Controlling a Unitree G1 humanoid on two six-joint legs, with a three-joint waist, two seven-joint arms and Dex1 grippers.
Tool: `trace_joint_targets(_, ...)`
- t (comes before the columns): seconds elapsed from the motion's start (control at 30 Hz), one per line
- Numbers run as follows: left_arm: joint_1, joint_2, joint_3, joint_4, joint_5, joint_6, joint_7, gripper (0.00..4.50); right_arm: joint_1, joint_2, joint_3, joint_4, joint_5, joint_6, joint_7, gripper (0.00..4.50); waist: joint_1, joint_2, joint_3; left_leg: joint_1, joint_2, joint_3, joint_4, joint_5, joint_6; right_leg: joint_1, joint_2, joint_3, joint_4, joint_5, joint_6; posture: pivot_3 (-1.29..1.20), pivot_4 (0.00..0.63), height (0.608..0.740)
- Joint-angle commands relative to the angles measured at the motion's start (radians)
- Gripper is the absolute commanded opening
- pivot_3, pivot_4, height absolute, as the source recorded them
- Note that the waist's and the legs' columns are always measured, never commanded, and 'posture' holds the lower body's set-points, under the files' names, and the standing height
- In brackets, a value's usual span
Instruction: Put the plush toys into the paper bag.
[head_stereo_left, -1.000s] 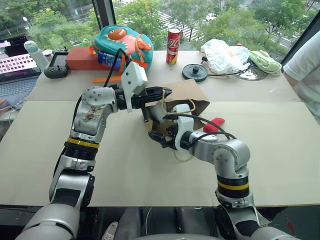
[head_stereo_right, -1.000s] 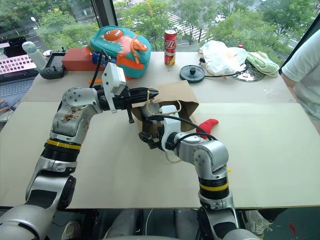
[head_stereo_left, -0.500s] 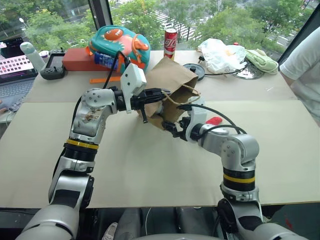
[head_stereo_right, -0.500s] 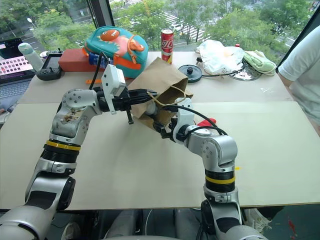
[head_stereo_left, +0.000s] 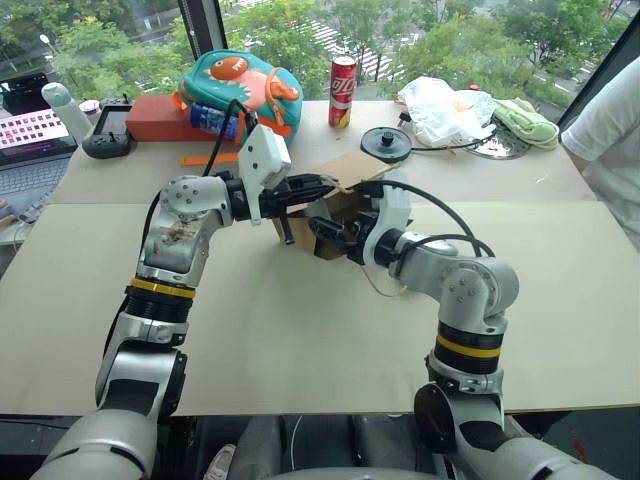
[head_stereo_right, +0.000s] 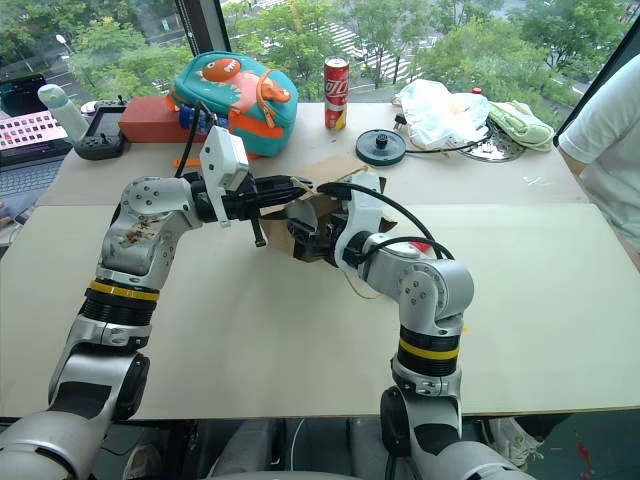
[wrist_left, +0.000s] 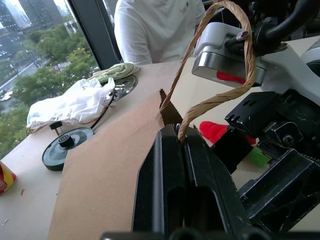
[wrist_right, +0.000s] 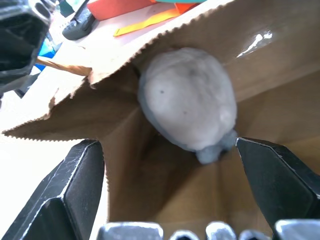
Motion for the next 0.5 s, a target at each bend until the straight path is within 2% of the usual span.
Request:
trace_joint_targets(0.03, -0.01, 0.008, 0.018, -0.039, -0.013, -0.003, 0.002, 0.0, -0.008, 0.011, 0.01, -0.002, -0.006, 0.002, -0.015, 4.49, 0.0, 0.0, 0.0, 0.0, 0.0, 0.0, 0.0, 0.0, 0.0, 0.0, 0.0, 0.0, 0.0, 0.0, 0.0, 0.0, 0.15, 0.739)
trace_joint_targets(0.27, -0.009, 0.008, 0.017, -0.041, -0.012, -0.004, 0.004, 0.0, 0.028, 0.0, 0.013, 0.09, -0.055, -0.04, -0.027, 4.49, 0.0, 0.0, 0.0, 0.0, 0.0, 0.0, 0.0, 0.0, 0.0, 0.0, 0.0, 0.0, 0.0, 0.0, 0.0, 0.0, 0.15, 0.739)
trace_joint_targets(0.5, -0.01, 0.008, 0.018, -0.039, -0.012, -0.003, 0.004, 0.0, 0.062, -0.034, 0.036, 0.1, -0.086, -0.05, -0.015, 4.49, -0.003, 0.0, 0.0, 0.0, 0.0, 0.0, 0.0, 0.0, 0.0, 0.0, 0.0, 0.0, 0.0, 0.0, 0.0, 0.0, 0.15, 0.739)
